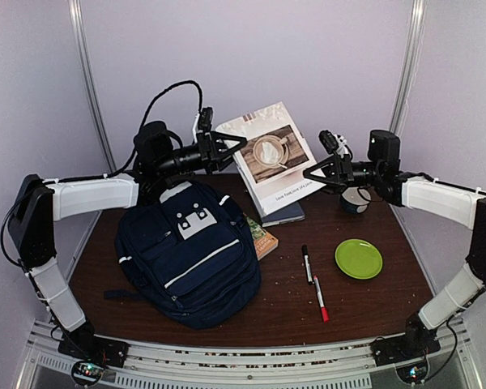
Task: Pack the student bag
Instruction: Pass from the left arm to the right
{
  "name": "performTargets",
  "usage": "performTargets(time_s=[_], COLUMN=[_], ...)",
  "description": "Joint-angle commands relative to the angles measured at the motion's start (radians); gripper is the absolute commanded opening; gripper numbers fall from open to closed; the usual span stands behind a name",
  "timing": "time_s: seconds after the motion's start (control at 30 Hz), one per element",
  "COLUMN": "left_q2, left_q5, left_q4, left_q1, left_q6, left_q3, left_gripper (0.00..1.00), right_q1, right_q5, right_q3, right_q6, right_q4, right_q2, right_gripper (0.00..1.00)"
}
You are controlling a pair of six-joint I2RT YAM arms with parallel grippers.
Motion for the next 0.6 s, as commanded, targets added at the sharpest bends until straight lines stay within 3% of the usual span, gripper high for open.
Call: performTargets(time_s=[0.0, 0.23, 0.47, 0.57], left_q2=[-0.016, -0.073, -0.212, -0.277], left_q5=[-0.025, -0.139, -0.348, -0.480], left_q4=[-0.030, -0.361, -0.775, -0.942], left_q1=[0.007, 0.010, 0.009, -0.039], left_q6=[0.054, 0.261, 0.507, 0.608], left_q3=[-0.011, 0.015, -0.053, -0.081], left_gripper=[0.42, 0.71, 0.76, 0.76], right_q1=[0.009, -0.011, -0.121, -0.173], right_q5=[-0.015, -0.002, 0.007, 0.016], right_q3=[-0.015, -0.030, -0.033, -0.030], right_q6=[0.142, 0.136, 0.118, 0.008], right_q4=[0.191, 0.186, 0.175, 0.060], right_q2=[-0.018, -0.024, -0.021, -0.030], right_gripper=[0.35, 0.28, 0.27, 0.27])
